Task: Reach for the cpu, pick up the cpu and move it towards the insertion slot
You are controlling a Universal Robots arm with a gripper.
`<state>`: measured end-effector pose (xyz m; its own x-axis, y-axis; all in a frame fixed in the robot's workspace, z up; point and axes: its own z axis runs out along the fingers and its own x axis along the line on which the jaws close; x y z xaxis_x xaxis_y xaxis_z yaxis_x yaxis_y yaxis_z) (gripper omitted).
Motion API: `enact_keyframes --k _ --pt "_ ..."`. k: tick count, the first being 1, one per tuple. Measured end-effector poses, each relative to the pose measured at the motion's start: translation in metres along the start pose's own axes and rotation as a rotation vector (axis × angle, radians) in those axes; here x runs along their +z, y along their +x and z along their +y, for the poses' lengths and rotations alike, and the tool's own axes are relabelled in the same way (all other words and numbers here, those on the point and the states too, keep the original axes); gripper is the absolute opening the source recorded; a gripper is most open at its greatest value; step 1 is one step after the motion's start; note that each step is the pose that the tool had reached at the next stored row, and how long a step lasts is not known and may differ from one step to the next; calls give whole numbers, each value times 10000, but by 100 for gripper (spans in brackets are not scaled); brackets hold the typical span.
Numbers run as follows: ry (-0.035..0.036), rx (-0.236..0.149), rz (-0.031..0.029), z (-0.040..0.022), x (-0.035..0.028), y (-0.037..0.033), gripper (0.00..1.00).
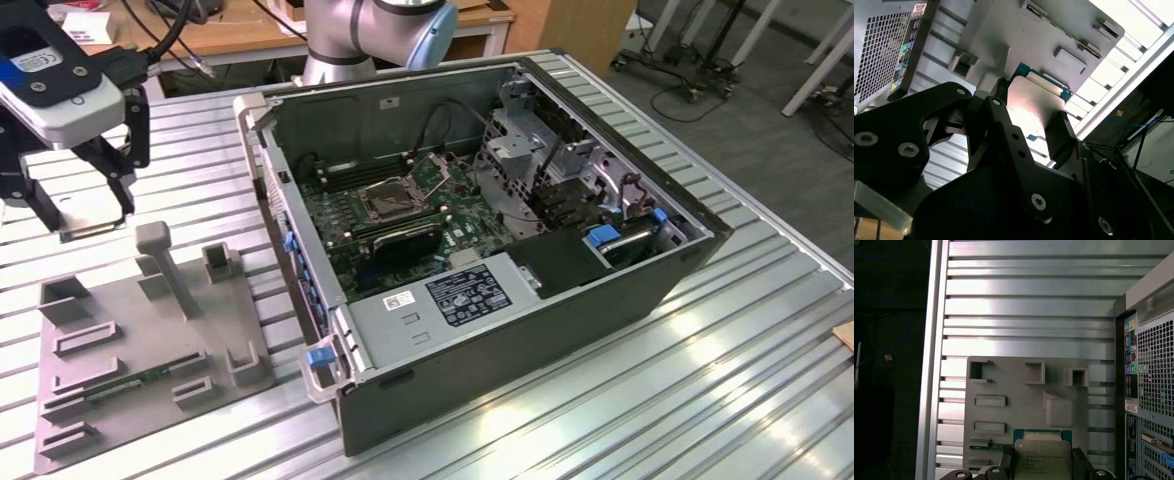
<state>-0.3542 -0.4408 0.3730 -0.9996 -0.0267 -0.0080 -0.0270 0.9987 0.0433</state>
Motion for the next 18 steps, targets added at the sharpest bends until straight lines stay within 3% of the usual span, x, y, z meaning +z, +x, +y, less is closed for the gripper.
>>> enact_keyframes --k 8,18 --pt "1 2 1 -2 0 -57 54" --pt "1 1 1 -2 0 -79 54"
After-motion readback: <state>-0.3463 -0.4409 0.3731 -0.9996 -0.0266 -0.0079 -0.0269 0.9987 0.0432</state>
